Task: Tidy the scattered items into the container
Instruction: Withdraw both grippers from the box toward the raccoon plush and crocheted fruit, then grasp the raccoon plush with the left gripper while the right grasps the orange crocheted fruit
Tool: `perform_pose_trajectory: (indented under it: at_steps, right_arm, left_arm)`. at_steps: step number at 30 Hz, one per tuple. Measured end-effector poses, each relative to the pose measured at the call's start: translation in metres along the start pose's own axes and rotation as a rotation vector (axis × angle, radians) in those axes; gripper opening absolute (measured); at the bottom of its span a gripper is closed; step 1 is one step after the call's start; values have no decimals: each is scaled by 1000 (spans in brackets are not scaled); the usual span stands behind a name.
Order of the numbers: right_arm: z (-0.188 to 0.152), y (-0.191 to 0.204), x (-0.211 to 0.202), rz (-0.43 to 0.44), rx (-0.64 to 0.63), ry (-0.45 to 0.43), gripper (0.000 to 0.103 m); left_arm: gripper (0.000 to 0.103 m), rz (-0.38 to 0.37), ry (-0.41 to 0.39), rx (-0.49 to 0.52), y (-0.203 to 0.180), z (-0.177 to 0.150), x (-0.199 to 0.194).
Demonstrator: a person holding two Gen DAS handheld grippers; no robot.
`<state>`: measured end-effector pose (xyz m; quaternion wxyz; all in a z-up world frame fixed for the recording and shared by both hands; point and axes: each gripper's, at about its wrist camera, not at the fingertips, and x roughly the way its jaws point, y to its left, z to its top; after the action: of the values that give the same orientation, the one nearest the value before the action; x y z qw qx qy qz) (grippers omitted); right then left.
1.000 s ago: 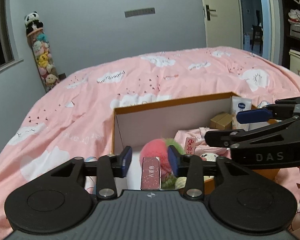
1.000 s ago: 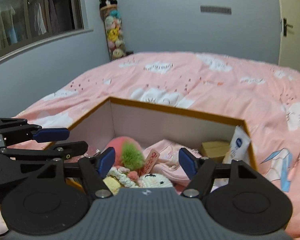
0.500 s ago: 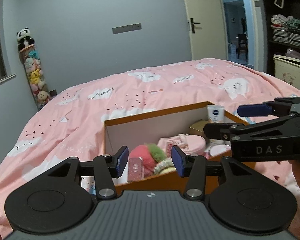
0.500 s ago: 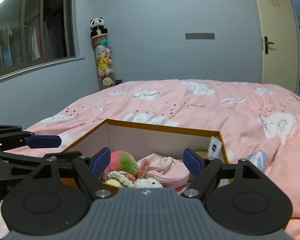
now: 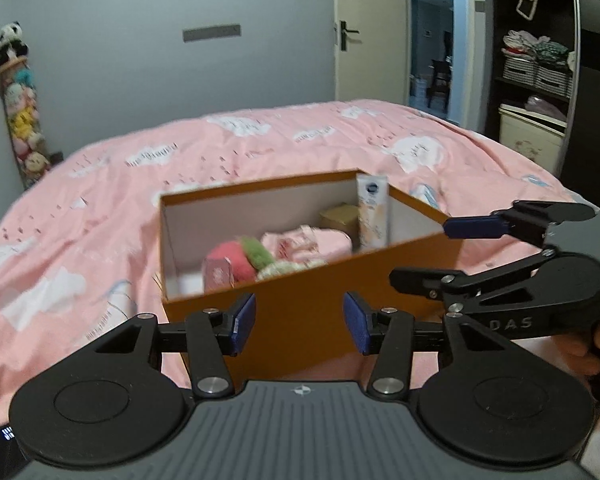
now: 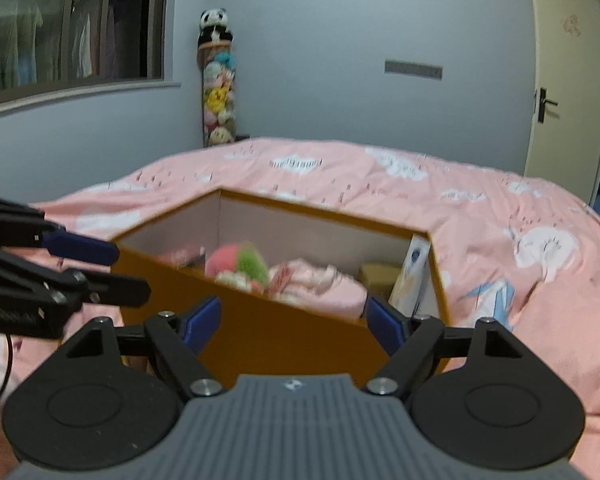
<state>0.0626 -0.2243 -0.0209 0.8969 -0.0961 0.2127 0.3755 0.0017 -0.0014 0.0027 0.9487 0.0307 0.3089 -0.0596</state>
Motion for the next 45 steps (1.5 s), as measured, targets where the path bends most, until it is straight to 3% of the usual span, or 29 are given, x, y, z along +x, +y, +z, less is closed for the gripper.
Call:
perform_pose_trajectory:
  at_steps: [8, 11, 15, 18, 21, 24, 26, 34, 39, 45]
  right_arm:
    - [-16, 5, 16, -10, 12, 123, 80]
    - [-22, 8, 22, 7, 2, 175, 73]
    - [-31, 11, 29, 65, 6, 248, 67]
    - [-35, 14, 32, 95, 1, 287, 66]
    - [-37, 18, 31, 121, -10, 292, 66]
    - [-34, 24, 29, 160, -32, 296, 66]
    - [-33, 30, 29, 180, -60, 307, 66]
    - [-38, 49, 31, 304, -163, 390, 65]
    - [-41, 54, 37, 349, -186, 434, 58]
    - [-46, 59, 47, 414, -185, 488, 58]
  left_arm:
    - [57, -88, 115, 48, -1, -18, 8]
    - [57, -102, 191, 59, -2, -28, 12]
    - [57, -83, 252, 52, -1, -36, 14]
    - [57, -71, 253, 47, 2, -34, 7]
    - [57, -49, 242, 54, 7, -28, -2]
    - [57, -8, 287, 36, 16, -22, -4]
    - [57, 12, 335, -6, 23, -20, -5]
    - [57, -40, 440, -269, 44, -17, -4]
    - [57, -17, 484, -334, 47, -26, 9]
    - [57, 7, 529, -432, 54, -42, 27]
